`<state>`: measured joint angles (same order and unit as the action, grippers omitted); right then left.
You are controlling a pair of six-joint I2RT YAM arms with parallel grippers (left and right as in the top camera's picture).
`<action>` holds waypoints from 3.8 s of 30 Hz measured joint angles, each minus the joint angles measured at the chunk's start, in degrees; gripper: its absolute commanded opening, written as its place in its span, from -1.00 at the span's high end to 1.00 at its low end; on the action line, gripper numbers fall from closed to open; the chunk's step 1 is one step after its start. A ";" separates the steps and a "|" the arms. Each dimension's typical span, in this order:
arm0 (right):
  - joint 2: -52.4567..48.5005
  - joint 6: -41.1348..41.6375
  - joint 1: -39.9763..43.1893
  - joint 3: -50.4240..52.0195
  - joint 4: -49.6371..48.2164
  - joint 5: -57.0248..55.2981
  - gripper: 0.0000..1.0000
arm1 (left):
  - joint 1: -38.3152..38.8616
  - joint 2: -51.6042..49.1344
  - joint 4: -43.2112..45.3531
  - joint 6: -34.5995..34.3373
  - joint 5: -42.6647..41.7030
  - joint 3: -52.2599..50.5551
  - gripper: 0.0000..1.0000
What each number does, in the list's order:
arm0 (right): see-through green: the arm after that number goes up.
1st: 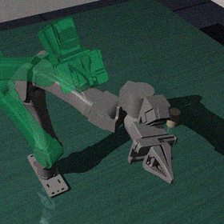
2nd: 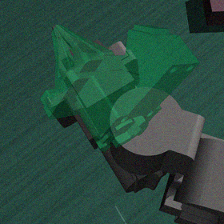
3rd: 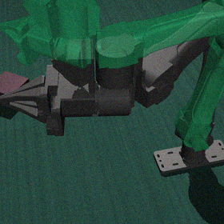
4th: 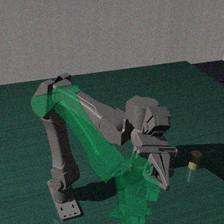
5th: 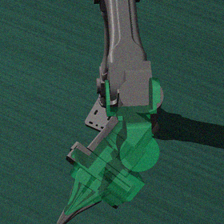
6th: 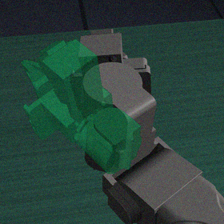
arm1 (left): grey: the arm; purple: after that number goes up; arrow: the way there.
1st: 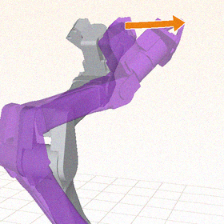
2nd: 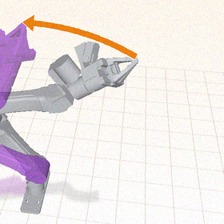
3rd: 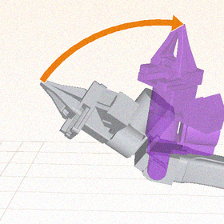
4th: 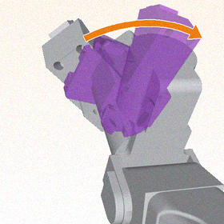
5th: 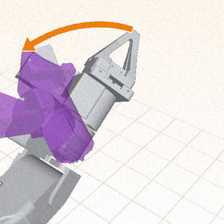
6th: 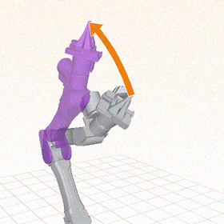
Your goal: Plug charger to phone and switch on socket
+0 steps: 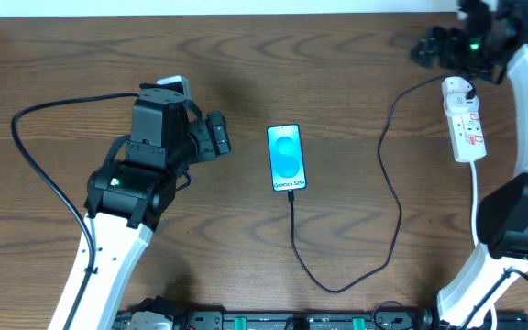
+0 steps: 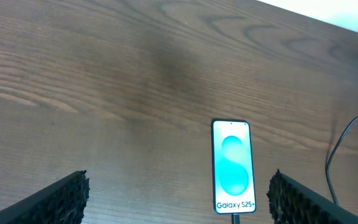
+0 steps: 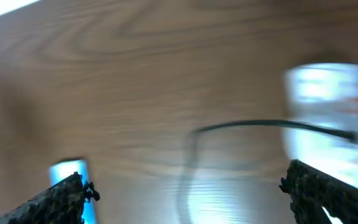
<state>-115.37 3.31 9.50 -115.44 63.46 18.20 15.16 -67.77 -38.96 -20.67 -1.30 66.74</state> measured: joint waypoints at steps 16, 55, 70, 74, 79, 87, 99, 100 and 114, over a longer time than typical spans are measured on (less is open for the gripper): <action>-0.76 -13.66 7.58 0.83 -0.09 -4.39 -0.98 | 0.00 0.00 0.00 0.00 0.00 0.02 -0.84; -14.75 -16.39 7.63 2.38 -1.16 -6.43 -0.99 | 0.00 0.00 -1.09 0.00 0.00 0.02 -0.84; -15.13 -16.41 7.85 7.78 -5.01 -6.05 -0.99 | 0.00 0.00 -1.11 0.00 0.00 0.02 -0.85; -14.99 -16.57 8.20 9.33 -7.85 -5.88 -0.99 | 0.00 0.00 -1.09 0.00 0.00 0.02 -0.84; -14.16 -16.96 9.07 11.10 -9.11 -3.48 -0.99 | 0.00 0.00 -1.09 0.02 0.00 0.02 -0.84; -13.73 -17.49 9.35 11.10 -7.10 -2.01 -0.99 | 0.00 0.00 -1.11 0.00 0.00 0.02 -0.84; -13.55 -17.64 9.64 11.10 -6.19 -1.18 -0.99 | 0.00 0.00 -1.11 0.04 0.00 0.02 -0.85; -13.55 -17.68 9.62 11.10 -6.16 -1.18 -0.99 | 0.00 0.00 -1.09 0.04 0.00 0.02 -0.85; -13.44 -18.60 10.38 11.19 -5.20 1.66 -0.99 | 0.00 0.00 -1.11 0.15 0.00 0.02 -0.86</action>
<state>-128.81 -15.29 19.88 -104.25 58.26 19.86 15.16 -67.77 -40.07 -20.51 -1.30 66.76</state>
